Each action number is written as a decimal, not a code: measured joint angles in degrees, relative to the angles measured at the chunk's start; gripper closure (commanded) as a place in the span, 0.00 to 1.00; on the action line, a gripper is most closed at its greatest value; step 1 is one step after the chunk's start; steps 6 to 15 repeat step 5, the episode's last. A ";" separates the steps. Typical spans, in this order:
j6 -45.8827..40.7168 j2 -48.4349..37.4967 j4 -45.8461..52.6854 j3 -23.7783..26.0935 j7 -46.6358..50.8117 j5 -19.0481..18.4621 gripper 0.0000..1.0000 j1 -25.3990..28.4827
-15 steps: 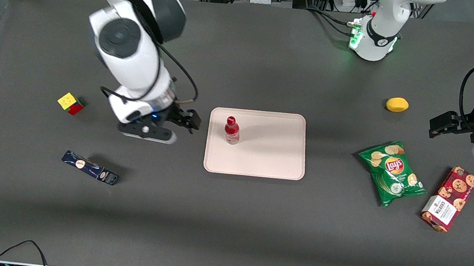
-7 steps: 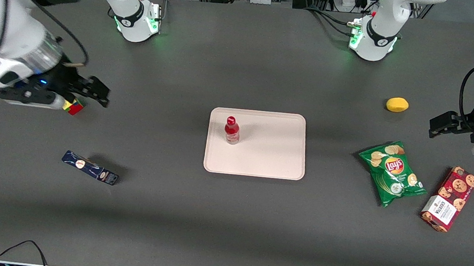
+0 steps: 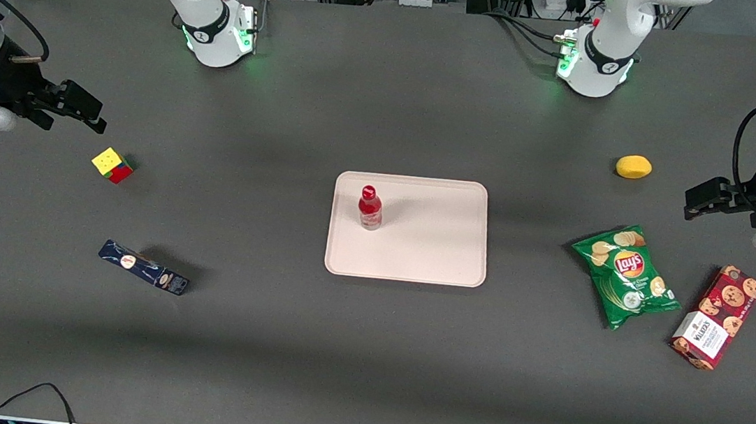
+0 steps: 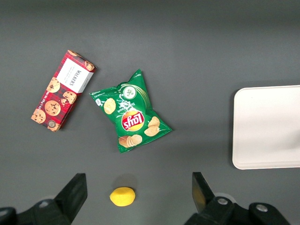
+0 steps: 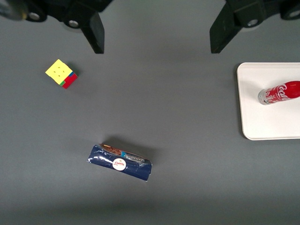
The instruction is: Place coke bottle on tray
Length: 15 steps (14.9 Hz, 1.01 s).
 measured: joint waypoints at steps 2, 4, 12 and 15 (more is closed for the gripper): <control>0.04 0.24 0.00 -0.02 -0.01 -1.00 0.00 0.10; 0.10 0.42 0.01 -0.02 -0.01 -1.67 0.00 0.13; 0.12 0.51 0.04 -0.02 -0.01 -1.80 0.00 0.14; 0.12 0.51 0.04 -0.02 -0.01 -1.80 0.00 0.14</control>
